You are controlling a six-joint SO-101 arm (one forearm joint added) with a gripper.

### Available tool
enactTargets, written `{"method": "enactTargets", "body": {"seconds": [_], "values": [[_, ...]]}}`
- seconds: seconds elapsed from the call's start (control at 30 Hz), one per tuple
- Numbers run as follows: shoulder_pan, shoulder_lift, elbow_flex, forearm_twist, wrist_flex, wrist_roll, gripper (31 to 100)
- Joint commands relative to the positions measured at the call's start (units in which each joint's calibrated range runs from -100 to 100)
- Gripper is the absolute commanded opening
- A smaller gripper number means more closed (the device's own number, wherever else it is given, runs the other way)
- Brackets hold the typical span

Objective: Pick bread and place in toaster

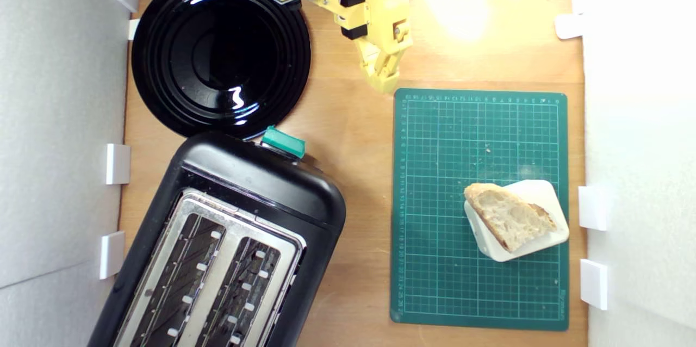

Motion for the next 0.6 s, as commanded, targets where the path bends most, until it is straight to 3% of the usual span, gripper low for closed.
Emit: {"method": "enactTargets", "body": {"seconds": [0.0,0.1,0.23,0.57], "values": [[0.41,0.24,-0.06,-0.23,0.19,-0.07,35.1],[0.09,0.98,-0.06,-0.23,-0.23,-0.12,35.1],[-0.07,6.48,-0.88,-3.13,-3.39,0.35,35.2],[0.25,19.95,-1.33,-3.32,-21.05,0.35,35.2]]}}
